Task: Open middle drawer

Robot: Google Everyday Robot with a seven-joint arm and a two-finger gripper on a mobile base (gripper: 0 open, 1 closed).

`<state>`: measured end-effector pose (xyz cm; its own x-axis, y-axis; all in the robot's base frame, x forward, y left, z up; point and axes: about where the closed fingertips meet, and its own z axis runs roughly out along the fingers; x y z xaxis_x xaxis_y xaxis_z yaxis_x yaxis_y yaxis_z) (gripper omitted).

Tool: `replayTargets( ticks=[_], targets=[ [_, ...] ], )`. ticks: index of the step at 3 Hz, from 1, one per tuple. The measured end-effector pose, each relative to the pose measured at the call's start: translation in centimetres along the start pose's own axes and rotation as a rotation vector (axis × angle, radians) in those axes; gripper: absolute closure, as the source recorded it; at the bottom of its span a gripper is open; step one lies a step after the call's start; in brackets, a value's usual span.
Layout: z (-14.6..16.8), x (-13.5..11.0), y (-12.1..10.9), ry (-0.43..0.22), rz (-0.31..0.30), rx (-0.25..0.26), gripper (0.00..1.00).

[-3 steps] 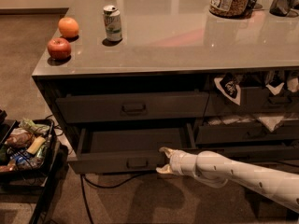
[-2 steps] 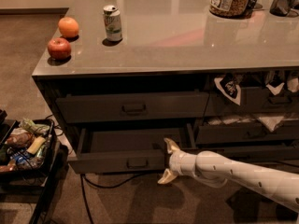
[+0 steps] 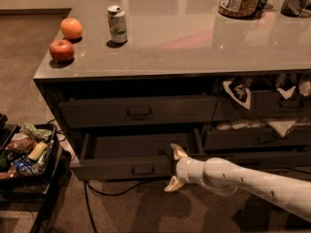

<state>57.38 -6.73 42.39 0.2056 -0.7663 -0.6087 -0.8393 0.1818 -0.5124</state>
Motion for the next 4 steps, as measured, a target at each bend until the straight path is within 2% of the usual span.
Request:
replayTargets(
  ticks=[1, 2, 3, 4],
  targets=[
    [-3.1, -2.5, 0.3, -0.023, -0.072, 0.028, 0.0],
    [-7.2, -5.1, 1.0, -0.047, -0.127, 0.092, 0.0],
    [-7.2, -5.1, 1.0, -0.048, -0.127, 0.091, 0.0],
    [-7.2, -5.1, 1.0, -0.048, -0.127, 0.091, 0.19]
  ],
)
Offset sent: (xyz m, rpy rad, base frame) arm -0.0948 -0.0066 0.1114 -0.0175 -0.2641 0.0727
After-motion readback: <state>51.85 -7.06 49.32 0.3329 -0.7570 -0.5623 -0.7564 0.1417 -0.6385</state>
